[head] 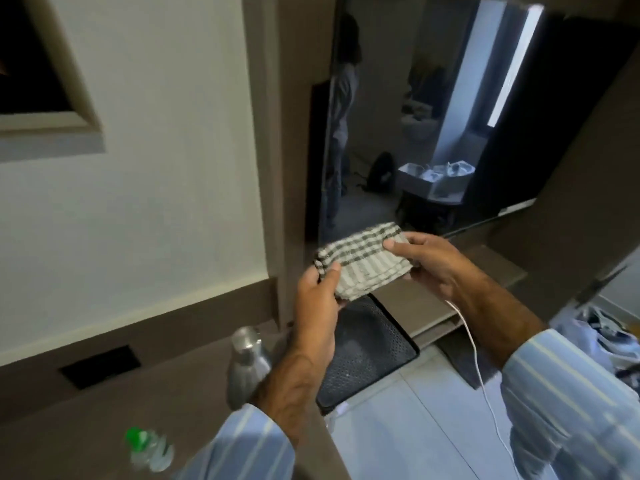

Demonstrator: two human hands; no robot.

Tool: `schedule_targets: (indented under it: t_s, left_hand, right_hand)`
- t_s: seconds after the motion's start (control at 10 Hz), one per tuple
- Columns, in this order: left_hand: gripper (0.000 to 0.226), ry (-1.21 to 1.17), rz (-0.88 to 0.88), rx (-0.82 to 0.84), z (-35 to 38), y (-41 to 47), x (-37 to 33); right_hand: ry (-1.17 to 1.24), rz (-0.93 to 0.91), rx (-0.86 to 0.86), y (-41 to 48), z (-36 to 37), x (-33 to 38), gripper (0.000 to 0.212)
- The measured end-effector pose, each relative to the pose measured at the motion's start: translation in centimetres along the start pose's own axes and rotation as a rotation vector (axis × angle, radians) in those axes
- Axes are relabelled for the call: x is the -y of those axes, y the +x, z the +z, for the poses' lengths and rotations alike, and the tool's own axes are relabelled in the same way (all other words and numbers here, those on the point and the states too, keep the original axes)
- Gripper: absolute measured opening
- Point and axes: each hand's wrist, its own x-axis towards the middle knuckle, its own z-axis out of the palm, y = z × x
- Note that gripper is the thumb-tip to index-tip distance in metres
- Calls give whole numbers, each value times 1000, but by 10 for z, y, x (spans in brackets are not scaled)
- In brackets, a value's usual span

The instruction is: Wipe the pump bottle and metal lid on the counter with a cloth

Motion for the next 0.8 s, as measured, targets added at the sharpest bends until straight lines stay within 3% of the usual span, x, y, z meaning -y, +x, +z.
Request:
schedule_targets:
  t_s: [0.1,0.2,0.3,0.4,0.5,0.6,0.7,0.8]
  left_hand:
    - [22,120,-69,-73,15,26,65]
    - [39,499,-156,-210,4,69,165]
    - [34,621,-289,-261,-11,93,217]
    - [25,680,-411,-333,-41,123,277]
    - [18,729,-453,-333,-55,138,305]
    - [19,787,-506,-324,-75,152,327]
    - [20,924,-456,-273,-74,151,322]
    - [42,1061,-384,-172,-56,134,294]
  right_hand:
    - [-59,118,32,34,-43,-49,22]
    - [-118,282,22,86,-79,-143,16]
    - [-247,307,44,124,-90,-212,10]
    - [-465,309,66,166,-85,-296,25]
    - [-569,288,86,182,-80,-332,34]
    - [-726,190,155,191,-59,-357,26]
    - [-817,151,168,188,-50,-353,32]
    - [-612,72,68,167,-62,-316,44]
